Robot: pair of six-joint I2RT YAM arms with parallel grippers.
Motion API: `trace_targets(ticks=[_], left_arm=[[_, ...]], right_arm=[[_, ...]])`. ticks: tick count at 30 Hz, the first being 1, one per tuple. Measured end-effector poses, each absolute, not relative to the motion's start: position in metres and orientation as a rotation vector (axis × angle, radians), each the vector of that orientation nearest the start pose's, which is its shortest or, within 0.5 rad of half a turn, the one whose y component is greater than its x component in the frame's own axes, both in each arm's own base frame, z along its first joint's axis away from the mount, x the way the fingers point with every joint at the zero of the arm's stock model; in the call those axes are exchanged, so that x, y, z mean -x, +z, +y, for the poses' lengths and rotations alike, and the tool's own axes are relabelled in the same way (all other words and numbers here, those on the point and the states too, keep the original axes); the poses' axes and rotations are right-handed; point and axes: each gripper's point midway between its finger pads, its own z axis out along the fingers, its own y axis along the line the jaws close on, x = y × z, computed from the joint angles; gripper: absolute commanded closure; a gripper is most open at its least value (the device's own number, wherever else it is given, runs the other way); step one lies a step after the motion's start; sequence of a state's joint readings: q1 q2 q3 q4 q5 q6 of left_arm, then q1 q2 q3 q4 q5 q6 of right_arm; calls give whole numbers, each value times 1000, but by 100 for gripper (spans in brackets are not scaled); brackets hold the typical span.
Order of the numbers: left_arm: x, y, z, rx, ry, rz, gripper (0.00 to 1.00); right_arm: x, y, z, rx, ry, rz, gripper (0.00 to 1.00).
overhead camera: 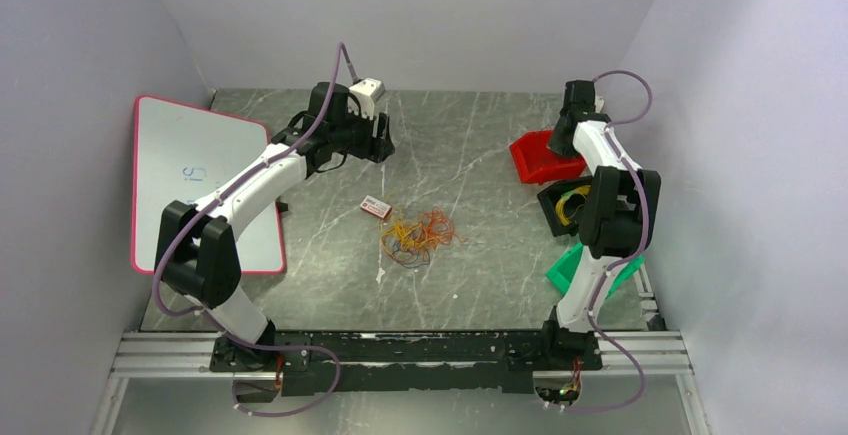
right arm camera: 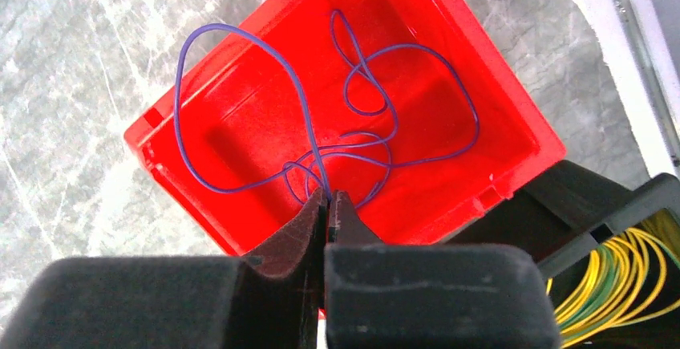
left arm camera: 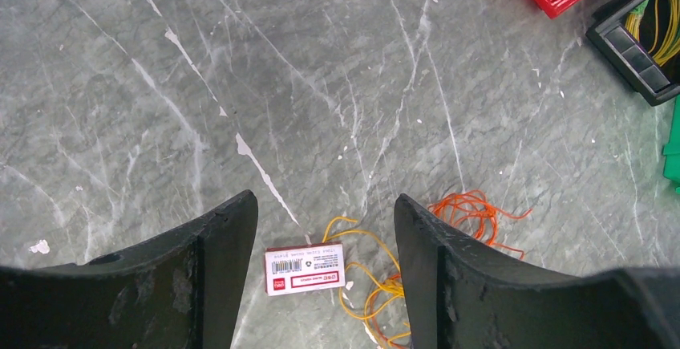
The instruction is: Untangle the cables
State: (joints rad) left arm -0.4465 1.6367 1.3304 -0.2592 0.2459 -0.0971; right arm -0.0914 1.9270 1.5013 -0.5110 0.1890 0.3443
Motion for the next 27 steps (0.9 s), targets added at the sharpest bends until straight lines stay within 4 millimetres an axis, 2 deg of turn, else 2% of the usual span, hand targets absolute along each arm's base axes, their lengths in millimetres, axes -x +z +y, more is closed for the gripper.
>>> trace_targets(ticks=[7, 21, 27], left_arm=[[-406, 195, -246, -522, -579, 2110, 32], [-406, 195, -246, -523, -580, 2110, 32], [-406, 195, -246, -523, -580, 2110, 32]], right_arm=[[-477, 77, -61, -685, -125, 2450, 100], [-501, 48, -65, -733, -132, 2508, 100], [-501, 32, -63, -737, -125, 2555, 100]])
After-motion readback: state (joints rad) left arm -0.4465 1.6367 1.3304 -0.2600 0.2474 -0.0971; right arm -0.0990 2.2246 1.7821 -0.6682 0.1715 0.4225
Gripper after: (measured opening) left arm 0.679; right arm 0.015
